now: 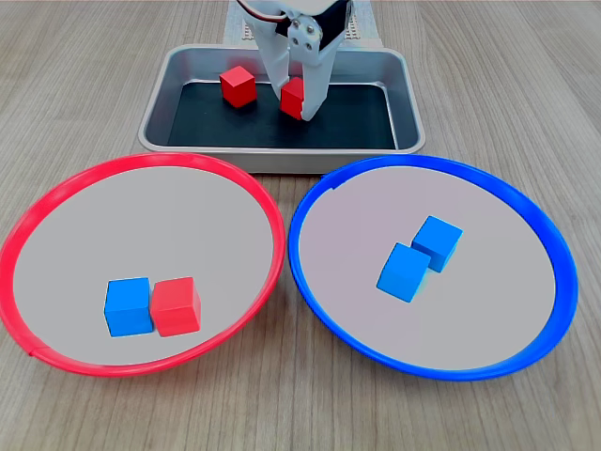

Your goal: Resolve any anomalies and move all blocks to matching dishes

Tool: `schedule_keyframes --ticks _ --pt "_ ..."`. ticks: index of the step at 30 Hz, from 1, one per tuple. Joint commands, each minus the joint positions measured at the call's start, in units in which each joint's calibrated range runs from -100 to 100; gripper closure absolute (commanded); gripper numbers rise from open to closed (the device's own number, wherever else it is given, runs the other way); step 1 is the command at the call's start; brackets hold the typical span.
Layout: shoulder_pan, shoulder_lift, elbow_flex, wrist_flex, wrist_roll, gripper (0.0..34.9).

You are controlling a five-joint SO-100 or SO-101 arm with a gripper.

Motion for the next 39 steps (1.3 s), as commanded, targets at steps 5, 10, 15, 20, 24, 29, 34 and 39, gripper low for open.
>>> schedule_keyframes --ticks 5,10,15,20,24,29,34,39 --pt "1.0 -1.7 -21.4 4.4 -7.9 34.8" --pt "5.8 8.7 -40.4 3.2 -12.0 34.8" --pt "9.4 19.8 -50.4 -0.2 -11.2 34.8" --pt "10.7 26.6 -53.2 -4.7 -8.5 34.8" --pt "11.2 29.8 -53.8 -8.5 -7.4 34.7" --pt "11.5 32.2 -54.6 -10.3 -6.3 27.4" --pt "11.9 33.0 -56.4 -10.4 -6.2 20.3" --pt "13.2 32.3 -61.9 -8.7 -8.7 18.4"
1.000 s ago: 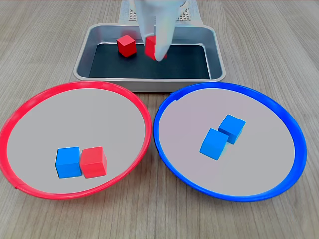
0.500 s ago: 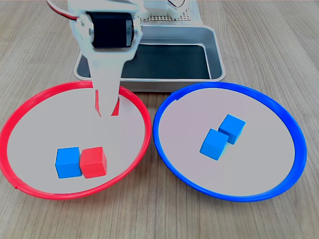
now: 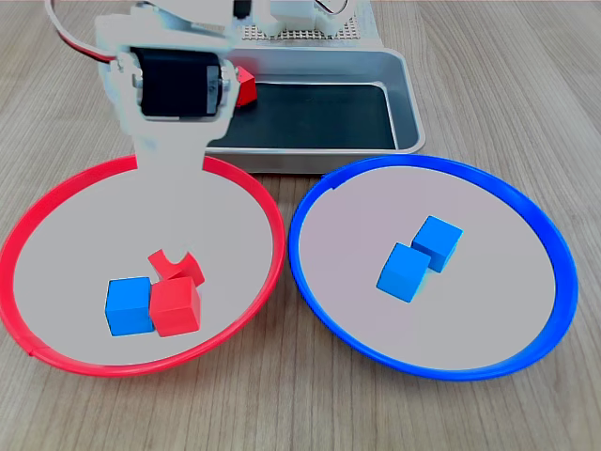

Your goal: Resolve any anomalies and move all blocks to matching dishes

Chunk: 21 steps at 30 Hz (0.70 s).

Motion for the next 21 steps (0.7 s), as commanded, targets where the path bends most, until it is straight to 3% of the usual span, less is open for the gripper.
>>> schedule_keyframes --ticks 1,7,21 --pt "1.2 -1.1 -7.2 1.2 -2.6 18.6" --pt "3.5 2.7 -14.6 0.9 -5.0 19.2" --pt "3.6 12.7 -18.2 -5.6 -2.0 18.8"
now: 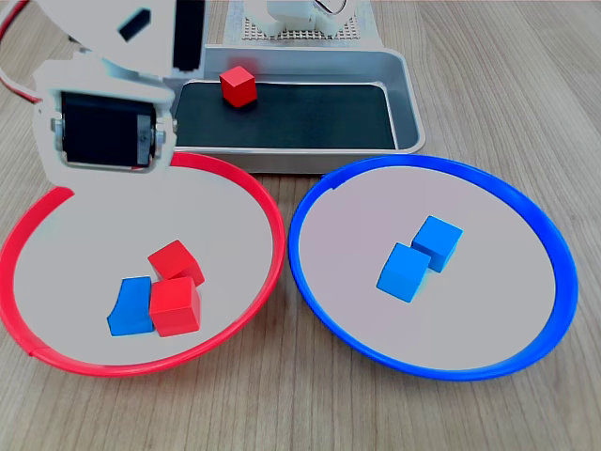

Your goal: Resolve any anomalies and move all blocks to matching dishes

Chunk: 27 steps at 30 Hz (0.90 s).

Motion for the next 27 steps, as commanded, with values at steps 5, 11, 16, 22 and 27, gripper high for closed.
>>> schedule_keyframes --ticks 5,11,16,22,27 --pt "-1.0 1.9 -3.7 -1.6 1.2 20.0" --pt "-2.0 3.3 -3.9 -1.7 2.4 25.4" --pt "-1.9 3.5 -4.3 -1.7 2.7 34.6" --pt "-1.4 -2.2 -5.6 -2.6 -1.0 34.7" --pt "-3.7 -10.3 -4.4 0.6 -4.3 34.7"
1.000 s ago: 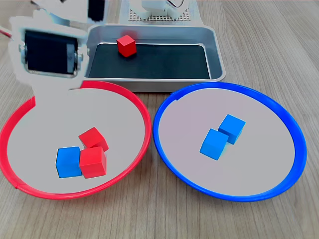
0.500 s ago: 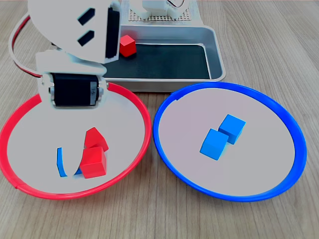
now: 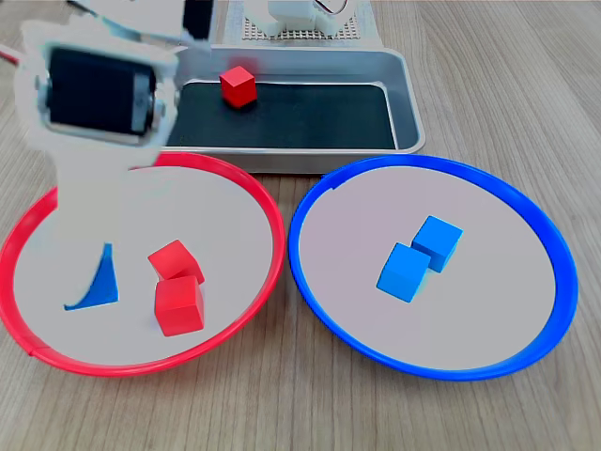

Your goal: Resolve any anomalies and move all blocks to matching dishes

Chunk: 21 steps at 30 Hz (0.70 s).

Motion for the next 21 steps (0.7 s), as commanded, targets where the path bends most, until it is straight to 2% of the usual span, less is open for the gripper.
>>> schedule_keyframes --ticks 1,3,10,15,19,20,21 --pt "-3.9 -10.8 1.0 3.1 -2.4 34.7" --pt "-6.2 -13.4 3.4 3.8 -3.2 34.7" --pt "-20.4 -19.1 13.2 4.8 -5.2 34.8" --pt "-25.7 -17.3 20.0 0.5 -4.6 34.8" --pt "-26.5 -15.3 22.8 -1.5 -3.0 34.2" --pt "-26.5 -14.4 22.9 -1.6 -2.8 28.4" --pt "-26.5 -14.1 22.9 -1.6 -2.7 24.7"
